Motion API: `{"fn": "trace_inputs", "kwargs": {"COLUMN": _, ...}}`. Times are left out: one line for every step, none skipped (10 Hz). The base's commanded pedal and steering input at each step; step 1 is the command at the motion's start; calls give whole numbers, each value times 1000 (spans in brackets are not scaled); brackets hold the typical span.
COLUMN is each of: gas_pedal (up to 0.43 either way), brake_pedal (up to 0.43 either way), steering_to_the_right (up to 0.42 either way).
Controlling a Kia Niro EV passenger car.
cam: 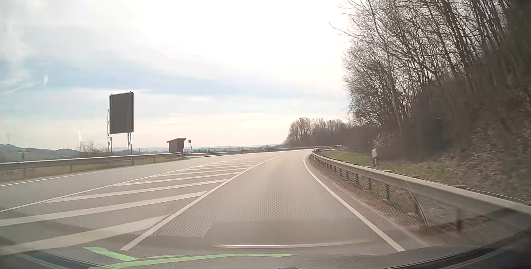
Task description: Follow the waypoints while adhering to traffic rules and regulations
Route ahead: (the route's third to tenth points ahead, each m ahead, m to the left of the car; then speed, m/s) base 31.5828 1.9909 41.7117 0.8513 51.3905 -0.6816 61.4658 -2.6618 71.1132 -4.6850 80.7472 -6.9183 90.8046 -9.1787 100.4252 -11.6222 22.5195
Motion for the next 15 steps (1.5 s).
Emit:
{"fn": "trace_inputs", "kwargs": {"gas_pedal": 150, "brake_pedal": 0, "steering_to_the_right": 18}}
{"fn": "trace_inputs", "kwargs": {"gas_pedal": 150, "brake_pedal": 0, "steering_to_the_right": 19}}
{"fn": "trace_inputs", "kwargs": {"gas_pedal": 150, "brake_pedal": 0, "steering_to_the_right": 18}}
{"fn": "trace_inputs", "kwargs": {"gas_pedal": 150, "brake_pedal": 0, "steering_to_the_right": 18}}
{"fn": "trace_inputs", "kwargs": {"gas_pedal": 150, "brake_pedal": 0, "steering_to_the_right": 19}}
{"fn": "trace_inputs", "kwargs": {"gas_pedal": 150, "brake_pedal": 0, "steering_to_the_right": 19}}
{"fn": "trace_inputs", "kwargs": {"gas_pedal": 150, "brake_pedal": 0, "steering_to_the_right": 19}}
{"fn": "trace_inputs", "kwargs": {"gas_pedal": 150, "brake_pedal": 0, "steering_to_the_right": 18}}
{"fn": "trace_inputs", "kwargs": {"gas_pedal": 150, "brake_pedal": 0, "steering_to_the_right": 19}}
{"fn": "trace_inputs", "kwargs": {"gas_pedal": 150, "brake_pedal": 0, "steering_to_the_right": 18}}
{"fn": "trace_inputs", "kwargs": {"gas_pedal": 150, "brake_pedal": 0, "steering_to_the_right": 18}}
{"fn": "trace_inputs", "kwargs": {"gas_pedal": 150, "brake_pedal": 0, "steering_to_the_right": 19}}
{"fn": "trace_inputs", "kwargs": {"gas_pedal": 150, "brake_pedal": 0, "steering_to_the_right": 19}}
{"fn": "trace_inputs", "kwargs": {"gas_pedal": 150, "brake_pedal": 0, "steering_to_the_right": 18}}
{"fn": "trace_inputs", "kwargs": {"gas_pedal": 150, "brake_pedal": 0, "steering_to_the_right": 18}}
